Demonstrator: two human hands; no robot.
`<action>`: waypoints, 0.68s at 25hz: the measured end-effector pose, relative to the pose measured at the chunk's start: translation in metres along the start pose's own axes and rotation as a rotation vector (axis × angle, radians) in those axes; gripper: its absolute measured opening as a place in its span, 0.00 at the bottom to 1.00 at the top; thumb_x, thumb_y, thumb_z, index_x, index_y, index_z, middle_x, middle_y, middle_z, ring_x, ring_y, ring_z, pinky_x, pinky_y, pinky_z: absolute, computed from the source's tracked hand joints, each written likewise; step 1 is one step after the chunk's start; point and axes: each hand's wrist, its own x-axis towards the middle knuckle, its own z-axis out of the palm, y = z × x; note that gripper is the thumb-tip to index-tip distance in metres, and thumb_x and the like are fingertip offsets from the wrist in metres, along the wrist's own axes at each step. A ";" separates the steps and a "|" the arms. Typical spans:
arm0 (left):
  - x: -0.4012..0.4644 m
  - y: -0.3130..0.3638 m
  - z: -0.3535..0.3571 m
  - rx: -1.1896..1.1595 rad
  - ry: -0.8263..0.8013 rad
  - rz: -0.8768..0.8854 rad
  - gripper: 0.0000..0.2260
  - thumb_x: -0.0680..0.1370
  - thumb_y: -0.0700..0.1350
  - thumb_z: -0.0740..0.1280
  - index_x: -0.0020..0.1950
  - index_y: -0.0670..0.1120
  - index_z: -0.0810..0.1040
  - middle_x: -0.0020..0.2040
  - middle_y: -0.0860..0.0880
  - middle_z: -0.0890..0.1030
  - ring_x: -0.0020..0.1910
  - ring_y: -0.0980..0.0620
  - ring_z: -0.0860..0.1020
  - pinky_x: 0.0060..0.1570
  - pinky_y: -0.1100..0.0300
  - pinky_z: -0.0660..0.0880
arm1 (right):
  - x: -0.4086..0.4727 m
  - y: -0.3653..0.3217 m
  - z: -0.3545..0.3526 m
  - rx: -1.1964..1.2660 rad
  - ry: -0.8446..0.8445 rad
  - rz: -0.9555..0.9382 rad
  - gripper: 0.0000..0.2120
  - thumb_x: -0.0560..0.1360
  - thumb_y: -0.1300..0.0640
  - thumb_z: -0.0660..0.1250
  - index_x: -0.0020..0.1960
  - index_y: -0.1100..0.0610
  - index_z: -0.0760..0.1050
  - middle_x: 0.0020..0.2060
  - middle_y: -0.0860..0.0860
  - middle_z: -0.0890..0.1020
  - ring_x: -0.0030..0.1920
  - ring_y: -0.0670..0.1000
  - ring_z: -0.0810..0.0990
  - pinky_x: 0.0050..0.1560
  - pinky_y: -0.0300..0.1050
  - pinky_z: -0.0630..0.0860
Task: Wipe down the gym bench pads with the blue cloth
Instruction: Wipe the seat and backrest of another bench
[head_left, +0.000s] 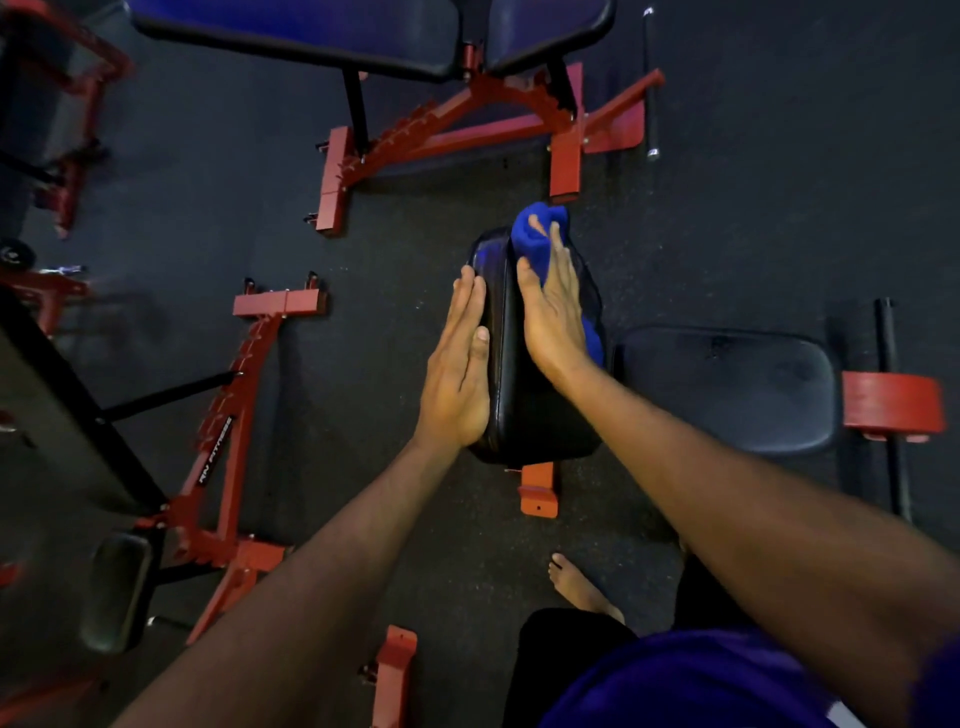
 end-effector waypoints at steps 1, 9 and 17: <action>0.000 0.000 0.000 -0.002 -0.001 0.004 0.21 0.87 0.38 0.54 0.81 0.37 0.59 0.83 0.43 0.56 0.83 0.50 0.53 0.81 0.58 0.51 | -0.019 0.004 0.001 0.011 -0.020 -0.048 0.24 0.82 0.42 0.50 0.75 0.33 0.45 0.80 0.41 0.46 0.80 0.44 0.43 0.79 0.59 0.45; -0.002 0.001 -0.001 -0.003 -0.009 -0.011 0.22 0.87 0.39 0.53 0.81 0.38 0.58 0.83 0.44 0.56 0.83 0.51 0.52 0.81 0.57 0.50 | -0.146 0.039 0.014 -0.068 -0.056 -0.127 0.24 0.80 0.34 0.46 0.74 0.25 0.42 0.78 0.34 0.40 0.79 0.43 0.39 0.78 0.58 0.44; 0.005 0.011 -0.010 0.262 -0.137 0.068 0.24 0.87 0.44 0.52 0.83 0.46 0.52 0.84 0.50 0.49 0.83 0.57 0.45 0.81 0.59 0.42 | -0.055 0.021 -0.065 0.383 0.001 0.250 0.13 0.82 0.44 0.60 0.59 0.48 0.79 0.53 0.47 0.85 0.57 0.50 0.82 0.64 0.56 0.76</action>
